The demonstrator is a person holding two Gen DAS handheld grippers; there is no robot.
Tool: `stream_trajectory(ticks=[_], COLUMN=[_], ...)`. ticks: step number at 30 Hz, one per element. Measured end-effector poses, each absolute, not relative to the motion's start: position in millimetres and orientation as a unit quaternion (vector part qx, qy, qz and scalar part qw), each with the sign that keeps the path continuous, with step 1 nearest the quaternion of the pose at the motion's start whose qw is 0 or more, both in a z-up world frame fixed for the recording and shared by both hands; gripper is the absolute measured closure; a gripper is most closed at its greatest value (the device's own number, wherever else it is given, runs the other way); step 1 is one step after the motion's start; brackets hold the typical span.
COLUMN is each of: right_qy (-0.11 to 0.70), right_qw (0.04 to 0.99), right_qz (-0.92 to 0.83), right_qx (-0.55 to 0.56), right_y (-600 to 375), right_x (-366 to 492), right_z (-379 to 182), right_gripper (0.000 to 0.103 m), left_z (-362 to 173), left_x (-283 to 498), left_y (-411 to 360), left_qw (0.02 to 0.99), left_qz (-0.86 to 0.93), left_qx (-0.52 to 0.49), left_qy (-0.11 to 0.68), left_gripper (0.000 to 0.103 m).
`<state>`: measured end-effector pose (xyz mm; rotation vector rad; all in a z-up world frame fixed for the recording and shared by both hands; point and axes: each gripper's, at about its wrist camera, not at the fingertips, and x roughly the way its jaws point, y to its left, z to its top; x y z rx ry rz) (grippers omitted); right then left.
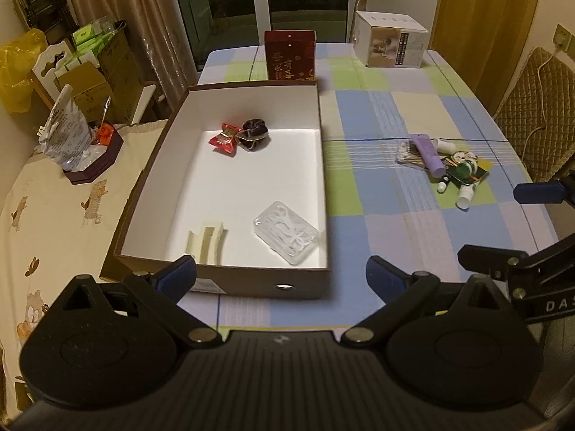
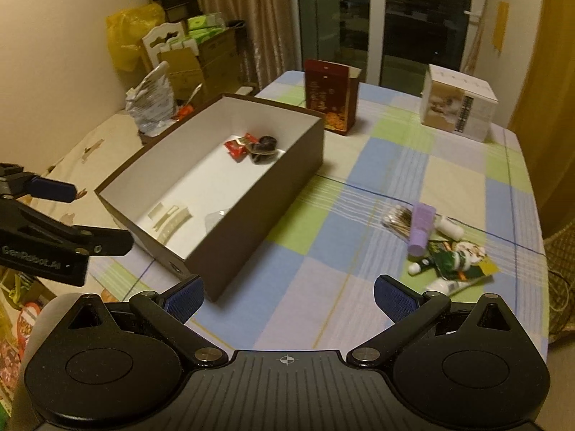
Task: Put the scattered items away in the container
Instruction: 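Move both tools away from the box toward the toiletries on the table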
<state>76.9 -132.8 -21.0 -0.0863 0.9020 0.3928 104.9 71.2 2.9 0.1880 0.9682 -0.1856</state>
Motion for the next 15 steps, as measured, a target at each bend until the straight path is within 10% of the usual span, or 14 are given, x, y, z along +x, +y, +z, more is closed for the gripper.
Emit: stream_trajectory(ticks=[15], right_qy=[0.433], right_qw=[0.890], right_qz=[0.141], right_qx=[-0.013], right_y=[-179.0], right_x=[53.4], right_z=[-18.5], right_gripper=[0.000], left_z=[-2.4], left_x=[83.0], left_y=[24.1], left_qw=[0.873], left_qz=[-0.128], left_qx=[0.081], left_qy=[0.463], left_gripper=[0.003])
